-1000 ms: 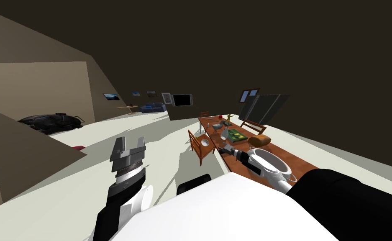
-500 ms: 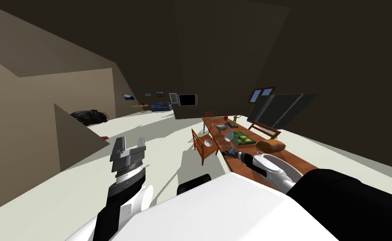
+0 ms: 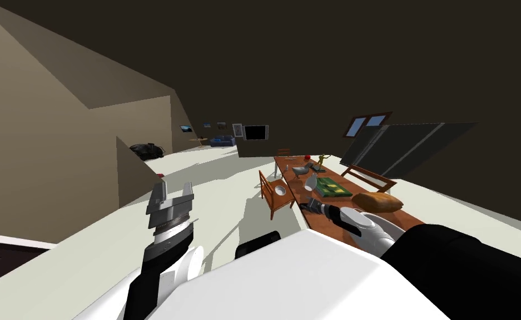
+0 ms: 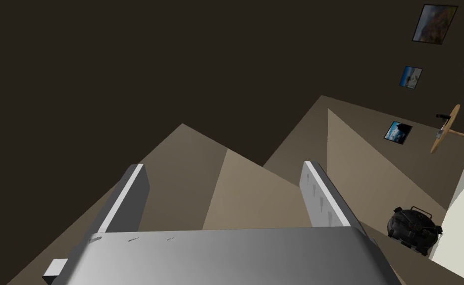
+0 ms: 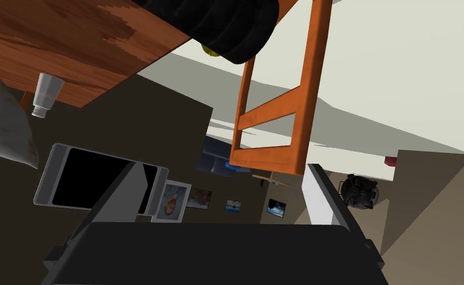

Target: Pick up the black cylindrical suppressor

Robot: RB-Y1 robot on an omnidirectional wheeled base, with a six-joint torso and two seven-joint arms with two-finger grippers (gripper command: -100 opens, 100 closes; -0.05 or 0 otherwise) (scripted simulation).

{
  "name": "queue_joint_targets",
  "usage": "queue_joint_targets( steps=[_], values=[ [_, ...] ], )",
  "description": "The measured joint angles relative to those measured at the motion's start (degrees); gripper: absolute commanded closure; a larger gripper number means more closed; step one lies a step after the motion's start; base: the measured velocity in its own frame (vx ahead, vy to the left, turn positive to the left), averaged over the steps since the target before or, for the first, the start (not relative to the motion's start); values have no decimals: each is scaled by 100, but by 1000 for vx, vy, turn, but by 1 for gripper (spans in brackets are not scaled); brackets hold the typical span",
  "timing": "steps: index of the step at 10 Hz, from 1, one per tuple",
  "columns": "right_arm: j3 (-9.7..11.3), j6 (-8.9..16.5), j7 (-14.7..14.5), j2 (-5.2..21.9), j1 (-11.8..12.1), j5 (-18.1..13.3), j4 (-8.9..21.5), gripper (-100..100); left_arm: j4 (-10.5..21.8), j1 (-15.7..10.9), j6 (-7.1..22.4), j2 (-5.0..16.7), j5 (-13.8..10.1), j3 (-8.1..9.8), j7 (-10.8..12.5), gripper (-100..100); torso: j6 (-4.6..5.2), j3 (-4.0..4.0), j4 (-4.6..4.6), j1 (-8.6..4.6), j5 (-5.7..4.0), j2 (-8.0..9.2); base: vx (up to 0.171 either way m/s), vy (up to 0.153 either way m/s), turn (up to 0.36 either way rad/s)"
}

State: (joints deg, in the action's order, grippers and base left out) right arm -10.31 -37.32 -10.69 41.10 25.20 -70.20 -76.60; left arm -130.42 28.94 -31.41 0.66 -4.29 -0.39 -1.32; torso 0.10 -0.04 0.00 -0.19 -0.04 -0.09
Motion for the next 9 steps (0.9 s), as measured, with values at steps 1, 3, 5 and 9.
queue_joint_targets(
  steps=[1, 3, 5, 9],
  values=[
    [19, 8, -5, 56, -16, -171, 144, -100, 0, -1, 0, 0, 0, -1, 0, 0, -5, -1, 0, 1, 0, -1, -17, -13, 127],
    [-2, -27, -90, 135, 11, -443, 368, -100, 0, -1, 0, 0, 0, 0, 0, 0, -3, 0, 0, 1, 0, 0, -23, -8, 168],
    [20, -74, -111, 282, -52, -725, 619, -100, 0, -1, 0, 0, 0, 0, 0, 0, -4, -2, 0, 1, 0, -3, -16, -9, 167],
    [40, -161, -378, 451, -103, -1303, 1224, -100, 0, 1, 0, 0, 0, 0, 0, 0, 2, -2, -1, -1, 0, -3, -15, -9, 206]
  ],
)
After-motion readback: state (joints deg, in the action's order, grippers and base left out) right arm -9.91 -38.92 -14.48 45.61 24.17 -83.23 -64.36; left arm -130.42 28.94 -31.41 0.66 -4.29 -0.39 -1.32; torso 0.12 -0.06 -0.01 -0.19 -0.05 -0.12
